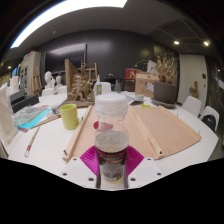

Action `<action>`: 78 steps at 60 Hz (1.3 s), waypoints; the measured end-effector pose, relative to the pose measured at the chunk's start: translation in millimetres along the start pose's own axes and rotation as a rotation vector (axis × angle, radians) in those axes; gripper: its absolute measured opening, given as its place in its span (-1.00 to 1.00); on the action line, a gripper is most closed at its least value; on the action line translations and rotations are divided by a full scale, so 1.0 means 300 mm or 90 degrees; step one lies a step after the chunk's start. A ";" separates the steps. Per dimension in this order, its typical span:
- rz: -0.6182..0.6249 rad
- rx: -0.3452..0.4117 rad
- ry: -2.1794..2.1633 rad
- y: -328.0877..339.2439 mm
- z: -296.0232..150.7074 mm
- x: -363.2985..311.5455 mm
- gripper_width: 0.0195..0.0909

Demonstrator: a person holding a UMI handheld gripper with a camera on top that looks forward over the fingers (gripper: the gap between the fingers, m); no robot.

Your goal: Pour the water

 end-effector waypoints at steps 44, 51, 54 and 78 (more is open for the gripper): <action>0.191 0.109 0.442 -0.310 -0.693 0.070 -0.83; 0.218 0.169 0.627 -0.384 -0.781 -0.058 -0.83; 0.228 0.195 0.706 -0.412 -0.802 -0.112 -0.83; 0.293 0.314 1.158 -0.577 -0.723 -0.357 -0.83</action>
Point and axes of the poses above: the point between the fingertips, and its own axes, seen from behind it with the camera up: x to the right, z down, y backward, against the way the camera looks, the point moved 1 cm from there along y, backward, against the way the camera looks, and after that the axes turned 7 degrees about z, right-handed, at the moved point
